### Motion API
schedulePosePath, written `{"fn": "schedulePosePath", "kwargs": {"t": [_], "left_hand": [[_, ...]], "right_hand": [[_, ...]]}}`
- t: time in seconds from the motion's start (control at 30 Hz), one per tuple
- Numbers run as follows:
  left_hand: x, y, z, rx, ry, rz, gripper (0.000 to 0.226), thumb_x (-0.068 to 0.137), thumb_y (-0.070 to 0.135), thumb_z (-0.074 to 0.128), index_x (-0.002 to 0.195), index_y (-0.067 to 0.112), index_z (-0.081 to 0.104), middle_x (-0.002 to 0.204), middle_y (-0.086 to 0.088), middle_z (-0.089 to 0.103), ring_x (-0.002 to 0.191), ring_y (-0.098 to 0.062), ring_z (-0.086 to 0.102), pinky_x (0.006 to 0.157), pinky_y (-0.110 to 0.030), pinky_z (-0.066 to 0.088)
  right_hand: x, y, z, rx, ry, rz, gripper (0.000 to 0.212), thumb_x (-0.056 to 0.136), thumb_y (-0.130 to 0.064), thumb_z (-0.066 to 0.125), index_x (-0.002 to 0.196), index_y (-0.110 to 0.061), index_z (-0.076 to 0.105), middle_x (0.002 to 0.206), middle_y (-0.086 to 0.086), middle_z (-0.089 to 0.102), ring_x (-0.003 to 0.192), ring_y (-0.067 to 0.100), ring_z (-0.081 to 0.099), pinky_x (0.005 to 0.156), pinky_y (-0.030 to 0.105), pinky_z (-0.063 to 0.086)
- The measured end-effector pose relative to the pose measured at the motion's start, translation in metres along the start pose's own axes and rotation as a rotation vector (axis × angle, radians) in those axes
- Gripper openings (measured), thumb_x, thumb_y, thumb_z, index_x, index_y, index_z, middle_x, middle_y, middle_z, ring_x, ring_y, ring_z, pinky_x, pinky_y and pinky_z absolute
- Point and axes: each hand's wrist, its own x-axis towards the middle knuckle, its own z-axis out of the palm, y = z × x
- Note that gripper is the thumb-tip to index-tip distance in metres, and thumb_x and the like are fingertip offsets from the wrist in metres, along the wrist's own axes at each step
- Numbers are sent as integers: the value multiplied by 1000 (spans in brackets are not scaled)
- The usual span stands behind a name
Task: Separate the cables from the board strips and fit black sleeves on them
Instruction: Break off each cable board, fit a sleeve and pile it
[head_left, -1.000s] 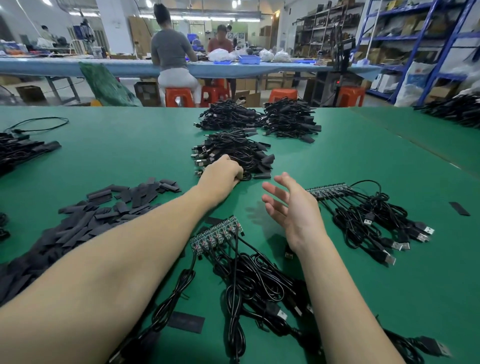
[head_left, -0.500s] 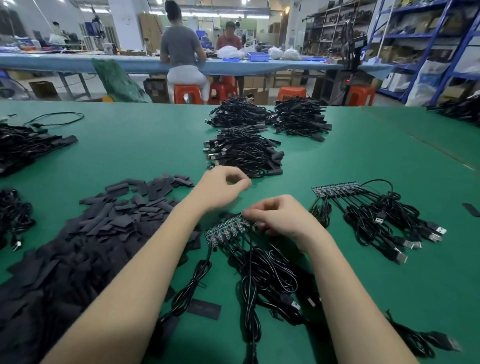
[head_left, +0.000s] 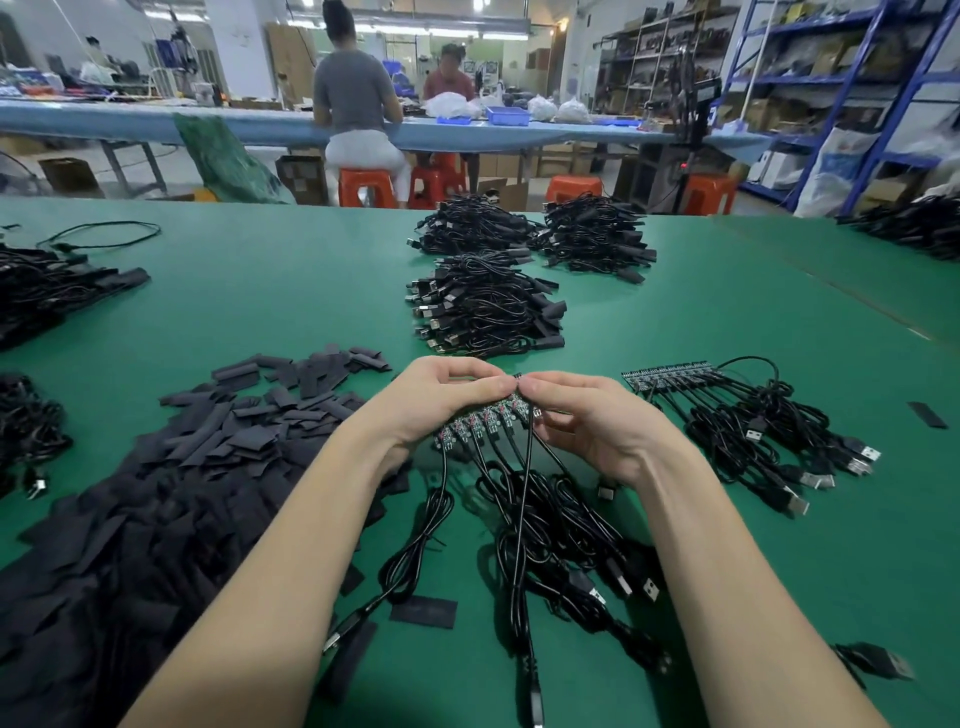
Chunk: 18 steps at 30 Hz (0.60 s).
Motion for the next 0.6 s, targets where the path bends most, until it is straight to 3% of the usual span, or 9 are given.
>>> {"fn": "schedulePosePath", "kwargs": {"t": [0.1, 0.23, 0.4, 0.5, 0.6], "left_hand": [[-1, 2, 3, -58, 15, 30, 31, 66, 42, 82, 87, 19, 79, 92, 3, 77, 87, -3, 66, 88, -25, 45], [-2, 4, 6, -132, 8, -1, 35, 66, 38, 83, 91, 14, 78, 93, -5, 75, 89, -17, 64, 104, -43, 45], [-1, 0, 9, -297, -89, -20, 23, 69, 30, 87, 87, 18, 80, 90, -6, 76, 77, -14, 70, 87, -33, 52], [0, 0, 9, -138, -10, -2, 21, 69, 38, 88, 84, 26, 79, 89, 4, 77, 79, -5, 68, 88, -28, 44], [0, -3, 6, 113, 37, 44, 14, 77, 40, 84, 85, 30, 79, 91, 7, 78, 87, -4, 71, 89, -23, 47]], "right_hand": [[1, 2, 2, 93, -9, 52, 24, 68, -15, 78, 92, -10, 75, 66, -3, 68, 50, 4, 60, 50, 16, 51], [-1, 3, 4, 262, 10, 129, 4, 67, -12, 79, 70, -12, 80, 66, 0, 72, 50, 6, 64, 49, 18, 53], [-6, 4, 4, 469, -57, 172, 5, 71, -4, 75, 74, 0, 78, 73, 9, 73, 54, 11, 68, 52, 19, 57], [-12, -5, -8, 470, -29, 130, 5, 72, -8, 80, 76, -5, 78, 77, 6, 71, 60, 11, 67, 51, 18, 56], [-17, -18, -17, 286, 44, 36, 10, 66, -22, 85, 71, -21, 78, 77, -4, 71, 66, 12, 67, 52, 18, 53]]}}
